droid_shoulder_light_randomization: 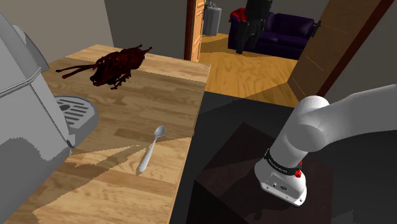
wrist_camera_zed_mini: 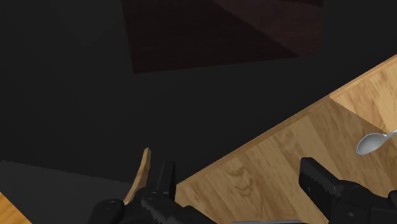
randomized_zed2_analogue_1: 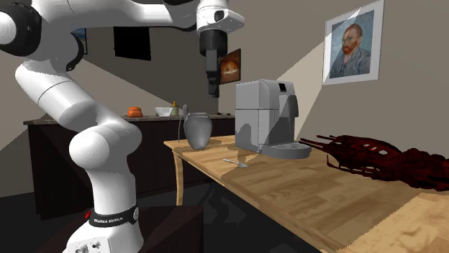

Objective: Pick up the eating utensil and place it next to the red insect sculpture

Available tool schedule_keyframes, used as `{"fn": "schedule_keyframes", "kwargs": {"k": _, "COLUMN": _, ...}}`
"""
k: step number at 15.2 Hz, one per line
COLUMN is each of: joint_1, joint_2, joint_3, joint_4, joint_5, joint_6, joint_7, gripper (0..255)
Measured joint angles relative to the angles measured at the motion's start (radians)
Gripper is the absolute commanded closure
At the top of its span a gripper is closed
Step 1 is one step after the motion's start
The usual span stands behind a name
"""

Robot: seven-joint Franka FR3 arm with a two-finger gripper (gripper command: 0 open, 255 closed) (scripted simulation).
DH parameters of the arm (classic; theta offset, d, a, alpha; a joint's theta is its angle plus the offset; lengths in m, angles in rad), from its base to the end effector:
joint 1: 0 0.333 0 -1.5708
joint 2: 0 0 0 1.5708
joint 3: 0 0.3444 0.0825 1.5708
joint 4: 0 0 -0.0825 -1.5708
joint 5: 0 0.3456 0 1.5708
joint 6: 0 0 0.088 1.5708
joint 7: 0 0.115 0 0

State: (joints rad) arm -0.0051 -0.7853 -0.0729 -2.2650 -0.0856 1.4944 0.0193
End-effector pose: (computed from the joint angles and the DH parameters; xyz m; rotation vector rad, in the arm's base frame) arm 0.2397 -0.0396 0.6340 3.1048 -0.1296 0.0195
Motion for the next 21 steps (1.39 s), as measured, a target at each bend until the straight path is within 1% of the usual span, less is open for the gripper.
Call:
{"fn": "schedule_keyframes", "kwargs": {"k": 1, "joint_1": 0.000, "joint_2": 0.000, "joint_3": 0.000, "joint_4": 0.000, "joint_5": 0.000, "joint_6": 0.000, "joint_7": 0.000, "gripper": 0}}
{"fn": "schedule_keyframes", "kwargs": {"k": 3, "joint_1": -0.003, "joint_2": -0.024, "joint_3": 0.034, "joint_4": -0.034, "joint_5": 0.017, "joint_6": 0.008, "joint_7": 0.053, "gripper": 0}}
{"fn": "schedule_keyframes", "kwargs": {"k": 8, "joint_1": -0.008, "joint_2": -0.067, "joint_3": 0.171, "joint_4": -0.132, "joint_5": 0.095, "joint_6": 0.060, "joint_7": 0.268, "gripper": 0}}
{"fn": "schedule_keyframes", "kwargs": {"k": 12, "joint_1": -0.009, "joint_2": -0.077, "joint_3": 0.292, "joint_4": -0.176, "joint_5": 0.166, "joint_6": 0.092, "joint_7": 0.448, "gripper": 0}}
{"fn": "schedule_keyframes", "kwargs": {"k": 15, "joint_1": -0.016, "joint_2": -0.052, "joint_3": 0.382, "joint_4": -0.196, "joint_5": 0.215, "joint_6": 0.138, "joint_7": 0.579, "gripper": 0}}
{"fn": "schedule_keyframes", "kwargs": {"k": 18, "joint_1": -0.025, "joint_2": -0.009, "joint_3": 0.479, "joint_4": -0.194, "joint_5": 0.262, "joint_6": 0.180, "joint_7": 0.715, "gripper": 0}}
{"fn": "schedule_keyframes", "kwargs": {"k": 19, "joint_1": -0.030, "joint_2": 0.003, "joint_3": 0.507, "joint_4": -0.189, "joint_5": 0.275, "joint_6": 0.187, "joint_7": 0.758, "gripper": 0}}
{"fn": "schedule_keyframes", "kwargs": {"k": 21, "joint_1": -0.047, "joint_2": 0.053, "joint_3": 0.575, "joint_4": -0.181, "joint_5": 0.297, "joint_6": 0.231, "joint_7": 0.848, "gripper": 0}}
